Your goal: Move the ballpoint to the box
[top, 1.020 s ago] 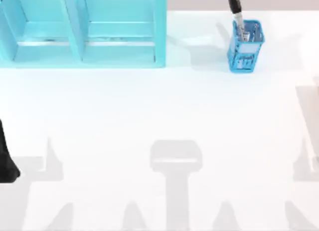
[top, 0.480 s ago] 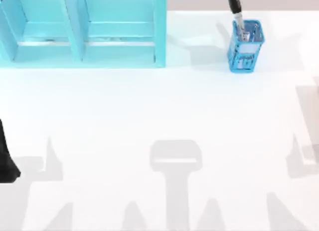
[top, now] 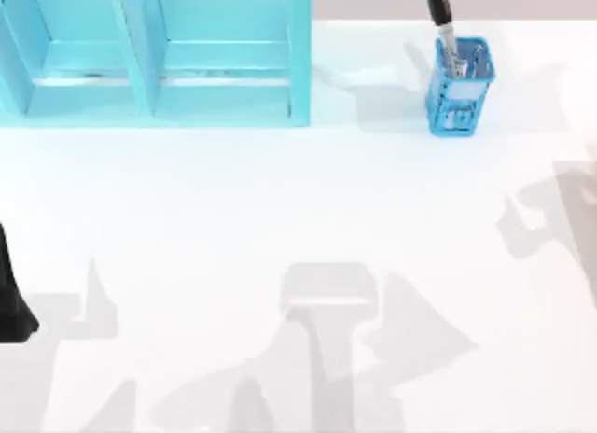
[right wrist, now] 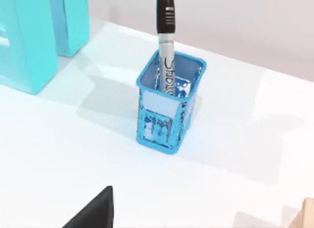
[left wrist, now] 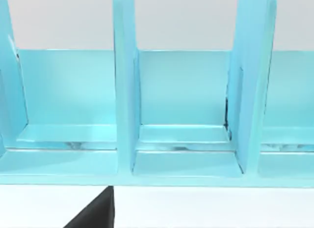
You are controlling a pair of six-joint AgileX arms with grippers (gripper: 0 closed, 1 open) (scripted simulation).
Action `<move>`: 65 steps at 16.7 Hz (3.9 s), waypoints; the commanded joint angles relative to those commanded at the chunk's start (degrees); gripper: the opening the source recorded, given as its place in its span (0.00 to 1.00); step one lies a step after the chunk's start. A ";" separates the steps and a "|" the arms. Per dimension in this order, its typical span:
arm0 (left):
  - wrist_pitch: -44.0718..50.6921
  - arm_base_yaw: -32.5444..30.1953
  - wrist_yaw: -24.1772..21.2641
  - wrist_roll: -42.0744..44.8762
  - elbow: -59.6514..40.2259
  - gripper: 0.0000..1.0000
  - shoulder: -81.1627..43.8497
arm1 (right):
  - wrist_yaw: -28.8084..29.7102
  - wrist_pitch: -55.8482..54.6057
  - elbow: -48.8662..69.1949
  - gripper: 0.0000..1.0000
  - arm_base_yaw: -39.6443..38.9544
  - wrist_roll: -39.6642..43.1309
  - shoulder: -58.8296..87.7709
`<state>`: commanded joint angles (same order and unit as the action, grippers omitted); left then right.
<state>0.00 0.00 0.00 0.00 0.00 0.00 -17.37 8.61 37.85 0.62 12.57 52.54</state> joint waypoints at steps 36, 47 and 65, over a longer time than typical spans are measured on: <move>0.00 0.00 0.00 0.00 0.00 1.00 0.00 | -20.87 2.01 71.81 1.00 -5.74 5.14 89.82; 0.00 0.00 0.00 0.00 0.00 1.00 0.00 | -20.87 2.01 71.81 0.32 -5.74 5.14 89.82; 0.00 0.00 0.00 0.00 0.00 1.00 0.00 | -22.07 7.23 77.63 0.00 -4.08 6.57 90.74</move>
<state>0.00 0.00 0.00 0.00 0.00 0.00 -39.44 15.85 115.48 -3.46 19.14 143.29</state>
